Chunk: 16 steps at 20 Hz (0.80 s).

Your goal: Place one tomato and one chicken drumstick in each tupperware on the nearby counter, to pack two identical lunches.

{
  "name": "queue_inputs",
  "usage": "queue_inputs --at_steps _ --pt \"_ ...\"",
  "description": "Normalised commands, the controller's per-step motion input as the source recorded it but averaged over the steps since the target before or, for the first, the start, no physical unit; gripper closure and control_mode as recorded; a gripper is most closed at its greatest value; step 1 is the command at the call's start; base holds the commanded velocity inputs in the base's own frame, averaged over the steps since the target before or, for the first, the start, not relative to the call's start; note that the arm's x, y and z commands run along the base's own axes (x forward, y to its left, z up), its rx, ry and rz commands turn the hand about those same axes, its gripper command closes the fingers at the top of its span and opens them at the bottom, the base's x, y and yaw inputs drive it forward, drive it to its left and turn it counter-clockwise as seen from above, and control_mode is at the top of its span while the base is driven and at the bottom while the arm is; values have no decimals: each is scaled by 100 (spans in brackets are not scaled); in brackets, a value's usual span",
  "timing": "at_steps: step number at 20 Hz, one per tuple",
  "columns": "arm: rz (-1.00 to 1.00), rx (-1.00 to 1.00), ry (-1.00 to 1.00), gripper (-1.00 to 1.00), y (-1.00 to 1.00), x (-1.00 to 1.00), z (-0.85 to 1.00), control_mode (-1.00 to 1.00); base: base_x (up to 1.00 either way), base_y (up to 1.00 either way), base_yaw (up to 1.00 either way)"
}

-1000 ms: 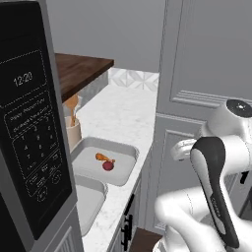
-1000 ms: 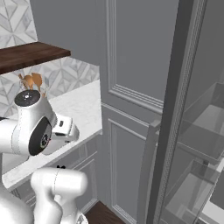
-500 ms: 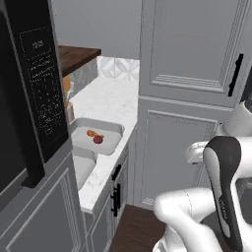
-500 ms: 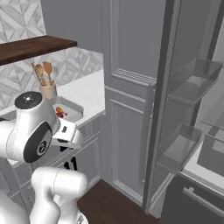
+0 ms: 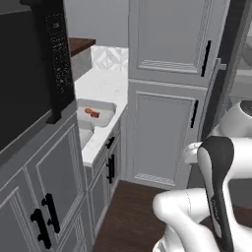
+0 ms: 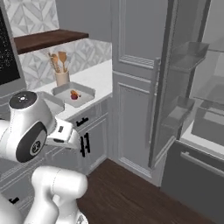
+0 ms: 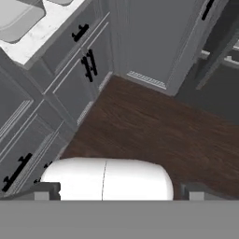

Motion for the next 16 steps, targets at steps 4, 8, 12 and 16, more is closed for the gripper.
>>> queue_inputs --at_steps 4,8,12,16 --pt "0 0 0 -100 0 0 0 100 -25 -100 -34" --pt "0 0 0 -100 0 0 0 100 0 -100 -37" --pt "0 0 0 -100 0 0 0 100 5 -100 -40" --pt "0 0 0 -100 0 0 0 100 45 -69 -36"
